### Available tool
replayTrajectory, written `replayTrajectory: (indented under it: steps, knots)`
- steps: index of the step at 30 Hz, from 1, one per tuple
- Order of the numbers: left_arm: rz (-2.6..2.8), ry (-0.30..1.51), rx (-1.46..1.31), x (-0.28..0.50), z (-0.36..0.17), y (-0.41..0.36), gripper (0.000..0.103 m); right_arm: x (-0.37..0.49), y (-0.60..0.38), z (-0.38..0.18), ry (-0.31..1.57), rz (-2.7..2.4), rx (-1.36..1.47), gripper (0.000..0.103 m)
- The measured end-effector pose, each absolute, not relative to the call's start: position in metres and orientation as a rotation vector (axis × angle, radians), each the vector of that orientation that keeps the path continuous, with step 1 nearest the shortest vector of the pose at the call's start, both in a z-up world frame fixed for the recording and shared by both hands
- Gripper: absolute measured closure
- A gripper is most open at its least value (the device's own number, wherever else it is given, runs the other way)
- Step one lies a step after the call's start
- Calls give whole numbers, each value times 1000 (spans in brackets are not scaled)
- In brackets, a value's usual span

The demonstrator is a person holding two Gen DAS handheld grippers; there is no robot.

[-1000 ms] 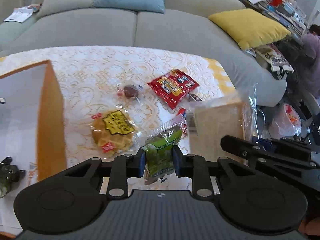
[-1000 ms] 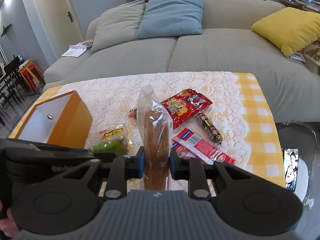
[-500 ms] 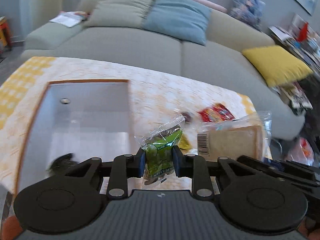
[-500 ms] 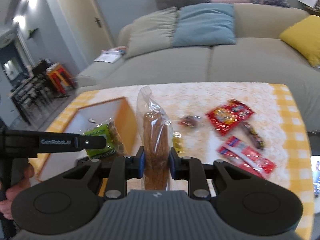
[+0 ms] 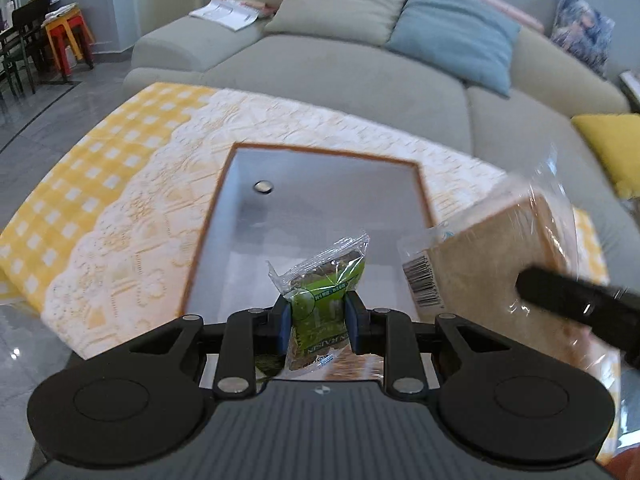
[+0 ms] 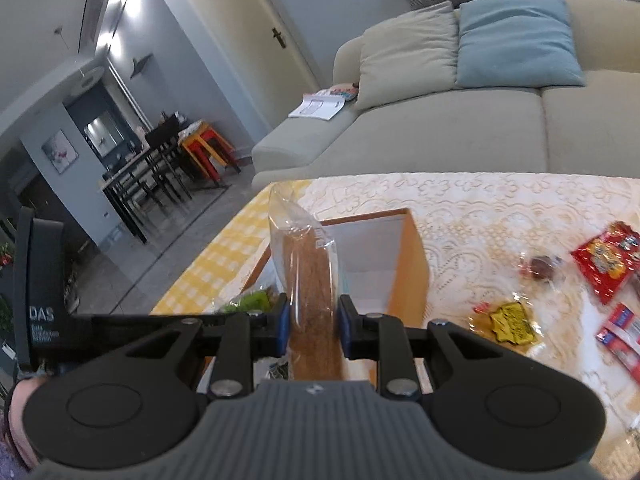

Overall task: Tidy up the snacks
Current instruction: 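Release raisin pack into box with left tool while right tool releases bread inside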

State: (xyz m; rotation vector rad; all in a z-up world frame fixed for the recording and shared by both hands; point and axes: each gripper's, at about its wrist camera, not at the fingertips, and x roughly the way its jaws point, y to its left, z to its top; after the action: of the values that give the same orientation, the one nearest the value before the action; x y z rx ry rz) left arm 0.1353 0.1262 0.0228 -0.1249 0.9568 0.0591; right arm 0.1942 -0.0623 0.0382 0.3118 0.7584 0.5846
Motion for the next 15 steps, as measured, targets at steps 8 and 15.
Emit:
replayTrajectory:
  steps: [8,15]
  knots:
    - [61,1018,-116,154,-5,143,73,215,-20,39,737,549,228,80]
    - [87,1041,-111,170,-15,151,73,246,-7,28,777,545,337,81]
